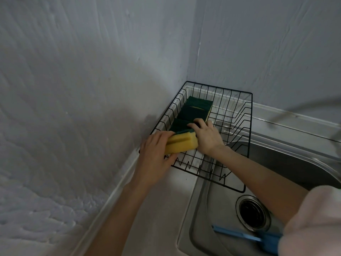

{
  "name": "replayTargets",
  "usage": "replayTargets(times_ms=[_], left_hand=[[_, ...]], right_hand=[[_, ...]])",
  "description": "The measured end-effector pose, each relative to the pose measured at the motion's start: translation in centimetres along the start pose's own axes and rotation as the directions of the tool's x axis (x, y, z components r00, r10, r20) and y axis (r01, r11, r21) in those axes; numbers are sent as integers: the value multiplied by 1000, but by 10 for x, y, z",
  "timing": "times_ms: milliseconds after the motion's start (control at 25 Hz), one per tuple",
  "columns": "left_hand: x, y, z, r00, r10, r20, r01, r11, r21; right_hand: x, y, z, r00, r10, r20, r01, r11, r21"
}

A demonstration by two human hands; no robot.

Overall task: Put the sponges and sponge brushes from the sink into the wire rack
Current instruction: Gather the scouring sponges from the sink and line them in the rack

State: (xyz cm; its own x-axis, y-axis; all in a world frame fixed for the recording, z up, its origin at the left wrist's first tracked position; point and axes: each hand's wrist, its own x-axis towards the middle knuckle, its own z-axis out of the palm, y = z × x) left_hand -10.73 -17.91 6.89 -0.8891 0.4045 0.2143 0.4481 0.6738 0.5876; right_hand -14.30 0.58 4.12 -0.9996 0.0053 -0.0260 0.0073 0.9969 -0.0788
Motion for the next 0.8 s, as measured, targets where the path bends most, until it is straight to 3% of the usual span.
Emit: replayTargets(times_ms=[120, 200, 280, 360, 400, 480, 640, 800], left_hand=[[1, 0, 0, 1000, 8, 7, -8, 1000, -13], [4, 0, -1, 1000, 11, 12, -11, 1000, -13], [7, 2, -2, 1000, 21, 8, -21, 1000, 4], [10, 5, -1, 999, 47, 1, -47, 998, 33], [12, 6, 0, 998, 66, 4, -66, 997, 48], [16, 10, 3, 995, 99, 19, -100, 992, 73], [18, 13, 6, 993, 93, 78, -99, 991, 85], [17, 6, 4, 984, 77, 163, -90, 993, 73]], right_hand=[[-2, 1, -9, 996, 27, 88, -38, 990, 136], [-5, 0, -21, 997, 56, 56, -71, 942, 328], [-13, 1, -38, 981, 192, 33, -173, 779, 603], [-24, 2, -58, 927, 265, 267, -368, 493, 788], [-31, 2, -66, 887, 212, 411, -462, 384, 799], [-42, 2, -72, 814, 70, 577, -570, 293, 768], [-46, -2, -65, 834, 22, 552, -550, 119, 827], [-46, -2, -49, 848, 13, 531, -531, 44, 846]])
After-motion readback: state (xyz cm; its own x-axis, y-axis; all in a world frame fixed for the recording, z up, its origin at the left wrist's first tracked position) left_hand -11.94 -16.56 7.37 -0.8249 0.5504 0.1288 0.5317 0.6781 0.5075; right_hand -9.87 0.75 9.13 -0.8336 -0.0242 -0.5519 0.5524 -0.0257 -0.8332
